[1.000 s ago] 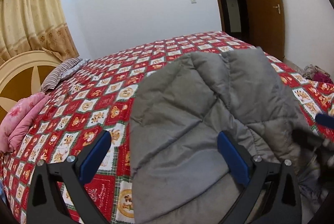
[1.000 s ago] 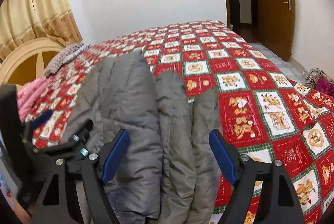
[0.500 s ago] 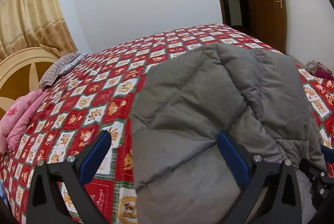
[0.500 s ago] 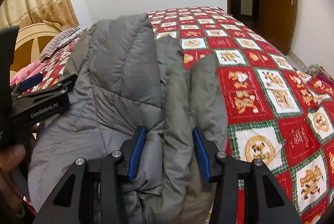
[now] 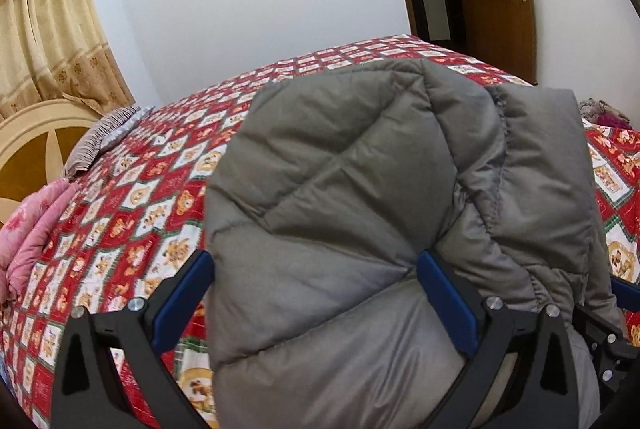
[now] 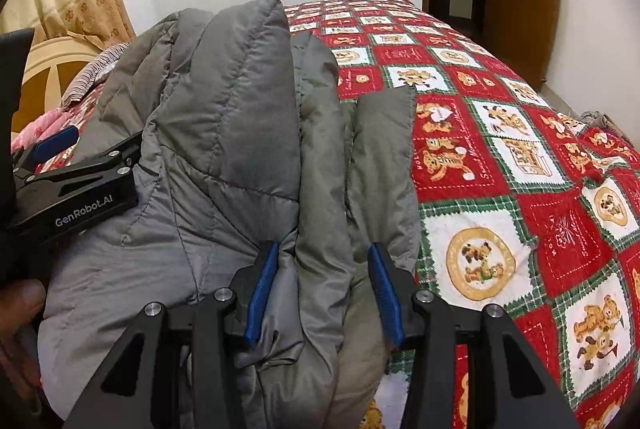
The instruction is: Fold large clothes
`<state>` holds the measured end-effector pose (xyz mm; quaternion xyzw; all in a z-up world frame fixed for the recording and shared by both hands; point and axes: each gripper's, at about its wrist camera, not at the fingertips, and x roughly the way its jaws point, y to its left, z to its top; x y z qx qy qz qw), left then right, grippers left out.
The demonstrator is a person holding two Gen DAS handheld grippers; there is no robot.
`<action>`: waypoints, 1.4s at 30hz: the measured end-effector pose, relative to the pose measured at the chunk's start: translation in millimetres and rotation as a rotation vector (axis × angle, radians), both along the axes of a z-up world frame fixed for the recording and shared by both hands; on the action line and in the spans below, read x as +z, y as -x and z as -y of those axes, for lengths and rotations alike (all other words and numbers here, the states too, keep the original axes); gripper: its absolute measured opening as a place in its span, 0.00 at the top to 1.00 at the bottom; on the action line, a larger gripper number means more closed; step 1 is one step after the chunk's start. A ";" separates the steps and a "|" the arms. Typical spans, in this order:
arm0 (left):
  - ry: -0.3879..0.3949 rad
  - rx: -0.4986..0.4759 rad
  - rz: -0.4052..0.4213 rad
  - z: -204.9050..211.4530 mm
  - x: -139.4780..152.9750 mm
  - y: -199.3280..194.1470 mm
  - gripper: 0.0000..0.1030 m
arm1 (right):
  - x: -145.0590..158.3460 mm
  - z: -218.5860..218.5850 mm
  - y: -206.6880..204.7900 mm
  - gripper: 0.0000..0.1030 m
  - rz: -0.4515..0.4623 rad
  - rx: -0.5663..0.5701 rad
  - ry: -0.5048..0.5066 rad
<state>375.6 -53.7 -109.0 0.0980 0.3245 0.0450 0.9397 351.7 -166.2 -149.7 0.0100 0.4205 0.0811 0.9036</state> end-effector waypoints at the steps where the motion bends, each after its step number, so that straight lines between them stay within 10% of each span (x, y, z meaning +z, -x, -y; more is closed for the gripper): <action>1: 0.001 -0.002 -0.002 0.9 -1.6 -0.2 0.00 | -1.3 0.5 0.2 0.54 -0.001 0.000 0.003; 34: 0.060 -0.024 -0.039 8.1 -22.3 -8.6 0.00 | -10.4 8.1 2.6 0.53 -0.009 -0.005 0.022; 42: 0.186 -0.064 -0.037 -14.0 14.8 3.5 0.00 | 51.3 9.4 0.8 0.51 0.054 -0.060 0.014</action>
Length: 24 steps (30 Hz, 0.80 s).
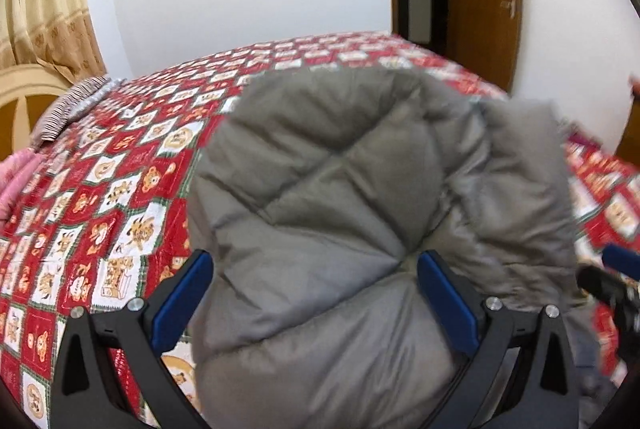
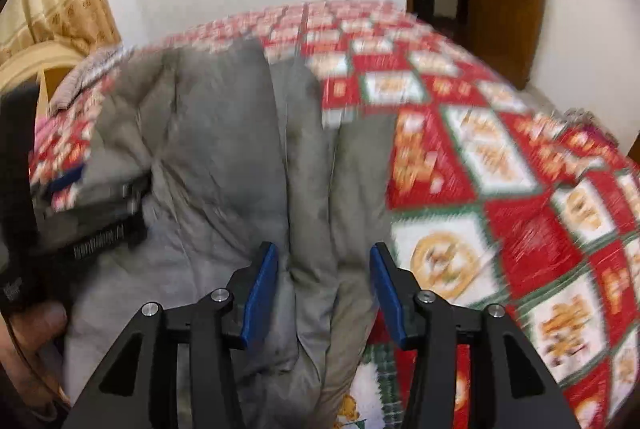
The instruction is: Fold large clothes
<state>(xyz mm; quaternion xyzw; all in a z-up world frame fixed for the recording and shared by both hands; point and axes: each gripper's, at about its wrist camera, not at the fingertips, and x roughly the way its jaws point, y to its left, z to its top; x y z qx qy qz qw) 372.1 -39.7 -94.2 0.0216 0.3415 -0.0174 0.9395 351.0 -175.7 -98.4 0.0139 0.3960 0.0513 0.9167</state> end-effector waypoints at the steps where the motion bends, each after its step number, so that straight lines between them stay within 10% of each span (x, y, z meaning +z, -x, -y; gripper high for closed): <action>1: 0.004 0.010 0.017 -4.3 7.5 1.0 0.00 | 11.3 -3.1 -1.6 0.51 0.023 -0.001 -0.004; 6: -0.007 0.150 0.024 -27.0 27.6 -17.4 0.00 | 52.6 -41.1 -34.1 0.51 0.079 0.047 -0.051; 24: -0.020 0.115 -0.092 -0.5 -28.7 -43.1 0.00 | -46.0 -32.8 -87.5 0.49 -0.066 -0.023 -0.071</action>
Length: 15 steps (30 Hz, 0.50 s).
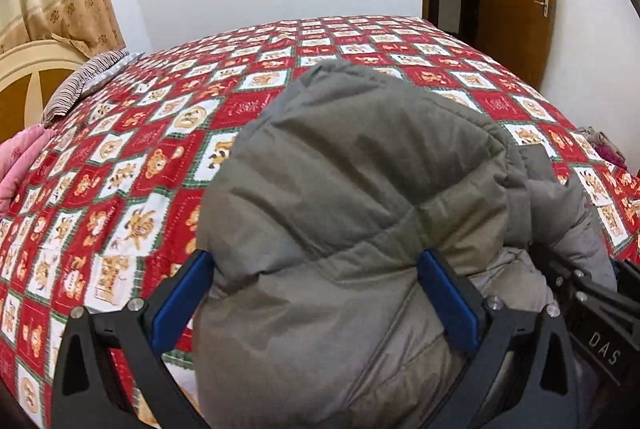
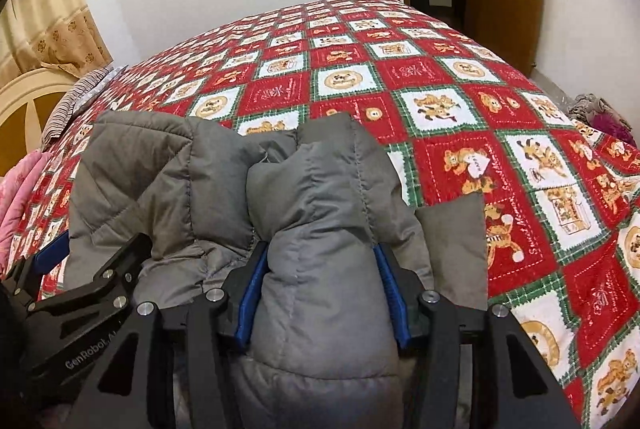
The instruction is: Fold large clothes
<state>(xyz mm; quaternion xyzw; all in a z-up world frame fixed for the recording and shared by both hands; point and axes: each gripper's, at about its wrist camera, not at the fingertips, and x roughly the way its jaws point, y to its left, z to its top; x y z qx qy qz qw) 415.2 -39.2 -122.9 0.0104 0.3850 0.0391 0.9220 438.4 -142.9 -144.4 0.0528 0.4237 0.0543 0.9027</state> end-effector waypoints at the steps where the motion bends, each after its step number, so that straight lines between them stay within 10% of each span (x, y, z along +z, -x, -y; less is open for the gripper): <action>1: 0.000 0.001 -0.001 1.3 -1.0 -0.5 0.00 | -2.7 1.0 0.6 0.49 0.003 0.003 0.003; 15: 0.008 0.007 -0.008 3.7 -12.7 -4.0 0.00 | -17.2 -2.0 0.6 0.46 0.022 0.008 0.029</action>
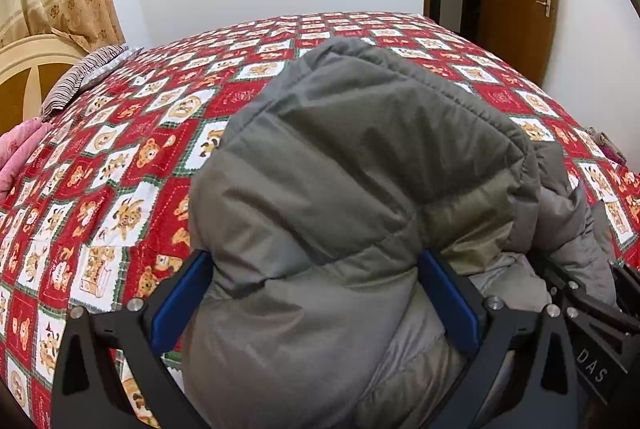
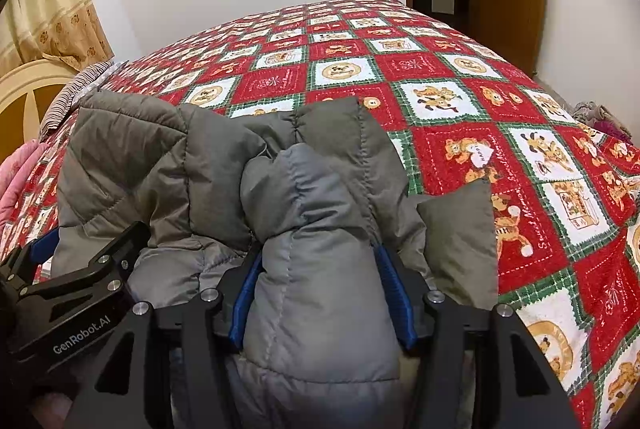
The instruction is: Fold large clothes
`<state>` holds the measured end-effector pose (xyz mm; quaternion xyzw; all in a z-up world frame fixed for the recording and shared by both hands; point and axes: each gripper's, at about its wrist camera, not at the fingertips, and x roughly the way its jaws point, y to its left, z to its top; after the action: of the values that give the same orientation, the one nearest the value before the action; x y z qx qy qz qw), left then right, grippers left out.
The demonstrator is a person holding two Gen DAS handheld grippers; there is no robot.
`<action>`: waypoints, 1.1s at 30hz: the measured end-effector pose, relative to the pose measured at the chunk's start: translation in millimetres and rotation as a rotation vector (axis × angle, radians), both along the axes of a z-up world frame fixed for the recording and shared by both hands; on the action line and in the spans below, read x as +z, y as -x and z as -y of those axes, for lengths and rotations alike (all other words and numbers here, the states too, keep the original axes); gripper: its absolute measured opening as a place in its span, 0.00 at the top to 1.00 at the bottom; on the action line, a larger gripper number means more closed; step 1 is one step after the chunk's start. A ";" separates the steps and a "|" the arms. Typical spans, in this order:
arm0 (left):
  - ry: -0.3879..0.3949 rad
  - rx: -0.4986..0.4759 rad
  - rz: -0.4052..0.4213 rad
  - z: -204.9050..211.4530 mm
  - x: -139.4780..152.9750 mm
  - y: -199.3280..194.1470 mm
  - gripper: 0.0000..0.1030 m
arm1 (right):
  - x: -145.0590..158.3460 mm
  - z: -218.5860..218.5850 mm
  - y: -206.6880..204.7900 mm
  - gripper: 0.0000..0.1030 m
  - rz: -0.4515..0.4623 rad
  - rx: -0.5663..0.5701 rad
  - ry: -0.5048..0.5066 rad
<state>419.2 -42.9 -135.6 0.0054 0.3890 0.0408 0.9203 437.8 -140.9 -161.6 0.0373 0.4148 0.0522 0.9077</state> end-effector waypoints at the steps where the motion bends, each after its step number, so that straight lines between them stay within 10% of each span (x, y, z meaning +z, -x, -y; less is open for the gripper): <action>1: 0.000 0.000 -0.002 0.0 -0.7 -0.5 0.00 | -1.0 0.4 -0.2 0.45 0.001 -0.001 -0.004; 10: 0.056 -0.027 -0.065 -16.8 13.3 4.8 0.00 | 4.0 2.7 -2.8 0.43 -0.021 0.029 -0.007; 14: 0.125 -0.037 -0.009 -53.7 31.4 48.5 0.00 | 32.2 31.3 33.4 0.20 0.075 -0.013 -0.048; 23: 0.362 -0.094 -0.063 -73.2 -6.3 75.3 0.00 | -0.1 66.8 67.6 0.18 0.014 -0.005 -0.262; 33: 0.212 -0.211 -0.017 -47.2 26.3 99.6 0.72 | 4.2 46.1 74.6 0.76 -0.005 0.118 -0.350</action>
<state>319.7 4.3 -109.3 -0.0508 0.3963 -0.0976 0.9115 363.2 -187.0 -157.4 0.1703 0.4030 0.1768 0.8817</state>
